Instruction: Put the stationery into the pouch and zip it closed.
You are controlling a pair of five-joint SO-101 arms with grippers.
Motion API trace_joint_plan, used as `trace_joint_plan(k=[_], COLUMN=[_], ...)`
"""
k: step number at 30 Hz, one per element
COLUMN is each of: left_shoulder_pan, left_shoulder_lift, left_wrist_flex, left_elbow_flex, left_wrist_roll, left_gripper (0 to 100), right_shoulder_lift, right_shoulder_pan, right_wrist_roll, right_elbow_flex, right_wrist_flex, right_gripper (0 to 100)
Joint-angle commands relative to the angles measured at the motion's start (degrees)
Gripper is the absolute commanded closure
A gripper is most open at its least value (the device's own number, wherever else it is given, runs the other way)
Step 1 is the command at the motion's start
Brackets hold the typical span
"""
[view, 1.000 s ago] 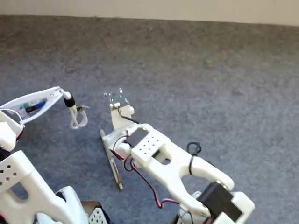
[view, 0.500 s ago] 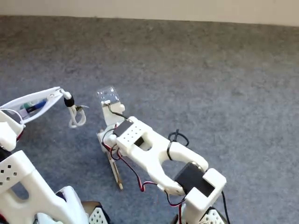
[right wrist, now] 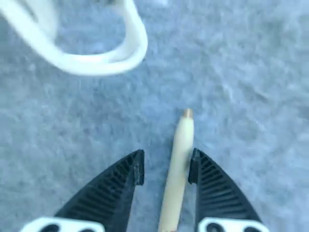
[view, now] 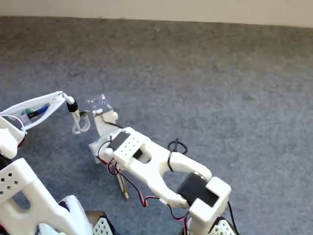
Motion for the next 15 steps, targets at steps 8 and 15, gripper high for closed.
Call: trace_joint_plan(k=[8,15], left_shoulder_pan=[-0.40,-0.31], left_shoulder_lift=[-1.98,-1.98], left_wrist_flex=[-1.58,-1.49], left_elbow_flex=[-0.75,-0.75], left_wrist_roll=[1.23,1.14], left_gripper=[99,99], right_shoulder_lift=[4.26,6.81], right_shoulder_pan=[0.66,2.24], right_wrist_roll=[0.00,0.79], right_elbow_flex=[-2.77,-2.77], right_wrist_flex=[-4.26,-4.09], right_gripper=[85.1,98.8])
